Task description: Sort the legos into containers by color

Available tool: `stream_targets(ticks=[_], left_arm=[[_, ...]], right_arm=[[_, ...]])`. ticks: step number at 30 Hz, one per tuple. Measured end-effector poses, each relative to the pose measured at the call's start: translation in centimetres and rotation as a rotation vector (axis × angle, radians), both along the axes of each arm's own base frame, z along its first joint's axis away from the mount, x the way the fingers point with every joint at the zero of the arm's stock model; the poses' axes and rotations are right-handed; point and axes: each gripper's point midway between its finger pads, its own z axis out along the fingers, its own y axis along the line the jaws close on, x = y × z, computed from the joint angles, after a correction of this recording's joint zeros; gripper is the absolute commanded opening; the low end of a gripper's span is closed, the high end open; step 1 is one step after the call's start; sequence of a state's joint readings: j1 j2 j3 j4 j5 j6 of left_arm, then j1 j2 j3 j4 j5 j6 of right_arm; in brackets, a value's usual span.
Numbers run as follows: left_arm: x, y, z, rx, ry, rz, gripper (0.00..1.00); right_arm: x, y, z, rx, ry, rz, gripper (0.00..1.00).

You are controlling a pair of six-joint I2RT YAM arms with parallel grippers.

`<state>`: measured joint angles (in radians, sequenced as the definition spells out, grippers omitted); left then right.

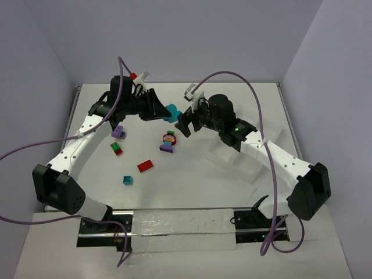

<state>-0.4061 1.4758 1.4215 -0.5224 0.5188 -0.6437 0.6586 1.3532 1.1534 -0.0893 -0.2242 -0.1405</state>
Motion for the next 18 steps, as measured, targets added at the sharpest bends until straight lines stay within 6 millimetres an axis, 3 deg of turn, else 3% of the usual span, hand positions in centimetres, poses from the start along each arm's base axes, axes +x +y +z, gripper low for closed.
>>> stream_targets(ticks=[4, 10, 15, 18], left_arm=[[-0.4, 0.0, -0.6, 0.001, 0.019, -0.010, 0.00], [-0.4, 0.1, -0.4, -0.003, 0.008, -0.007, 0.00], [-0.5, 0.1, 0.0, -0.008, -0.002, -0.008, 0.00], [-0.5, 0.1, 0.0, -0.008, -0.003, -0.007, 0.00]], right_arm=[[0.6, 0.7, -0.1, -0.003, 0.005, 0.009, 0.84], [1.2, 1.8, 0.2, 0.008, 0.015, 0.035, 0.59], [1.1, 2.3, -0.3, 0.012, 0.040, 0.049, 0.57], [1.1, 2.4, -0.5, 0.016, 0.051, 0.051, 0.50]])
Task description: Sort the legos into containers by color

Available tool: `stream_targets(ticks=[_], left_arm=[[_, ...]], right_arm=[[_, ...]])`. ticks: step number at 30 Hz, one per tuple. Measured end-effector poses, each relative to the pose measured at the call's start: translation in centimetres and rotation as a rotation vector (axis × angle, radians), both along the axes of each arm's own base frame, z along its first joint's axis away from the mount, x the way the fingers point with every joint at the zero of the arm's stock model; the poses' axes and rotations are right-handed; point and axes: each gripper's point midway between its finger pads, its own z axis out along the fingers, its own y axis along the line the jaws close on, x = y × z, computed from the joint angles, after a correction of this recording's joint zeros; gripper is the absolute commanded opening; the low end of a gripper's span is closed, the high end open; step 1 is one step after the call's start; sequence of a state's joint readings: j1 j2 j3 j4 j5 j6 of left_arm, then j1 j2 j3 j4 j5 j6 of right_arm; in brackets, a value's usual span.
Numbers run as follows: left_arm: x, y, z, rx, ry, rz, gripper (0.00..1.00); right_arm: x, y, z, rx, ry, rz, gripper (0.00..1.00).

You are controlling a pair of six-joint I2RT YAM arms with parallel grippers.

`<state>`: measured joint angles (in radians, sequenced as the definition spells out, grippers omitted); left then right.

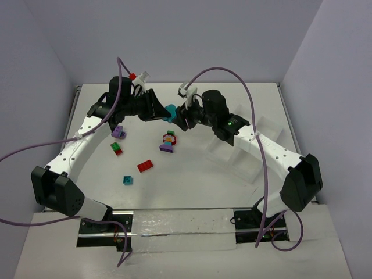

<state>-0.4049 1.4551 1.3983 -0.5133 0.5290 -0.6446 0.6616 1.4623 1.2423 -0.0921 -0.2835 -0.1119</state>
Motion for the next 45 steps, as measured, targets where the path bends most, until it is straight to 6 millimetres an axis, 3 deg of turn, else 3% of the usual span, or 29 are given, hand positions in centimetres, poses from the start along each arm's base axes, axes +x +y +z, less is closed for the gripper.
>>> stream_targets(ticks=[2, 5, 7, 9, 20, 25, 29, 35, 40, 45], left_arm=[[0.0, 0.0, 0.0, -0.001, -0.001, 0.001, 0.00], [0.1, 0.0, 0.1, 0.000, -0.006, -0.001, 0.00], [0.1, 0.0, 0.0, 0.001, -0.007, -0.001, 0.00], [0.1, 0.0, 0.0, 0.001, -0.007, -0.002, 0.00], [-0.3, -0.4, -0.2, 0.016, 0.000, -0.021, 0.00], [0.5, -0.7, 0.0, 0.021, 0.005, -0.025, 0.00], [3.8, 0.1, -0.4, 0.050, -0.008, 0.049, 0.00], [7.4, 2.8, -3.2, 0.084, 0.047, 0.156, 0.00], [9.3, 4.3, -4.3, 0.107, 0.063, 0.195, 0.00], [9.6, 4.4, -4.4, 0.130, 0.038, 0.183, 0.00]], right_arm=[[-0.1, 0.1, 0.0, 0.005, 0.006, 0.004, 0.47], [-0.2, 0.2, -0.1, 0.011, 0.015, 0.005, 0.34], [-0.3, 0.2, -0.1, 0.015, 0.019, 0.007, 0.10], [-0.3, 0.3, -0.1, 0.018, 0.023, 0.007, 0.01], [-1.0, -0.5, -0.4, 0.047, 0.056, -0.035, 0.00], [-0.4, -1.2, -0.4, 0.025, 0.054, -0.085, 0.00], [-0.2, -2.5, -1.3, -0.033, 0.074, -0.147, 0.00], [0.3, -4.1, -2.5, -0.092, 0.094, -0.227, 0.00], [1.6, -6.7, -2.8, -0.101, 0.102, -0.371, 0.00], [3.4, -12.6, -3.3, -0.063, 0.157, -0.606, 0.00]])
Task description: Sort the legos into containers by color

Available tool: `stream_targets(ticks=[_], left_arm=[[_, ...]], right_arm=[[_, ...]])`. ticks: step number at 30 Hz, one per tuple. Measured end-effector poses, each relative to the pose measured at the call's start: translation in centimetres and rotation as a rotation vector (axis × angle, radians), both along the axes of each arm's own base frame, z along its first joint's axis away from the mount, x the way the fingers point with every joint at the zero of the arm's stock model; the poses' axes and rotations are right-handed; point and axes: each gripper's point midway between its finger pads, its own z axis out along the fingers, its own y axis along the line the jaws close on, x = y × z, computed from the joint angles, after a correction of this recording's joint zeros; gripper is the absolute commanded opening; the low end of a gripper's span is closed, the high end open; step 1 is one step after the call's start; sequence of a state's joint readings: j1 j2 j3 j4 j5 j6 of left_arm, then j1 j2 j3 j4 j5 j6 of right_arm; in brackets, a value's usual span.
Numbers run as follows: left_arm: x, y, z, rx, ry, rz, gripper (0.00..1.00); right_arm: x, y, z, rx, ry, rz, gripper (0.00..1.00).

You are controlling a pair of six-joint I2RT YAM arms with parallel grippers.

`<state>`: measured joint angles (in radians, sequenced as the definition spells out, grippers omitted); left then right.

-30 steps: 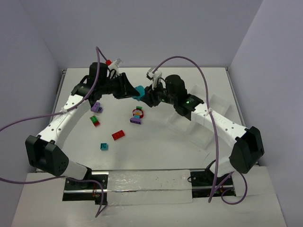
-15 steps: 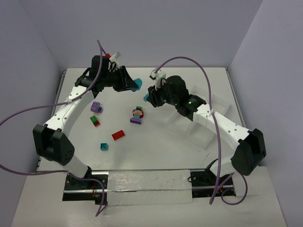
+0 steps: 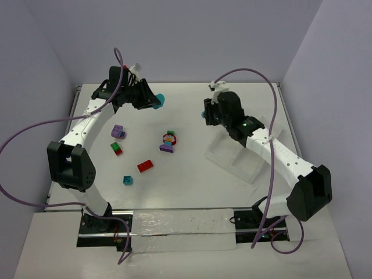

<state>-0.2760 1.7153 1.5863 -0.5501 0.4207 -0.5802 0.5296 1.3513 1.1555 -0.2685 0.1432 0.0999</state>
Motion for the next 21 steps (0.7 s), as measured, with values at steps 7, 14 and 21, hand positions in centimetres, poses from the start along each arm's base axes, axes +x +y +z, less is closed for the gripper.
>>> stream_targets(ticks=[7, 14, 21], left_arm=[[-1.4, -2.5, -0.7, 0.074, -0.026, -0.058, 0.00], [-4.3, -8.2, 0.7, 0.055, -0.055, -0.197, 0.00], [-4.4, -11.0, 1.2, 0.048, -0.067, -0.245, 0.00]], right_arm=[[2.1, -12.0, -0.9, 0.162, 0.071, -0.446, 0.00], [3.0, -15.3, -2.7, 0.171, 0.126, -0.597, 0.00], [4.0, -16.9, -7.7, 0.124, 0.241, -0.663, 0.05]])
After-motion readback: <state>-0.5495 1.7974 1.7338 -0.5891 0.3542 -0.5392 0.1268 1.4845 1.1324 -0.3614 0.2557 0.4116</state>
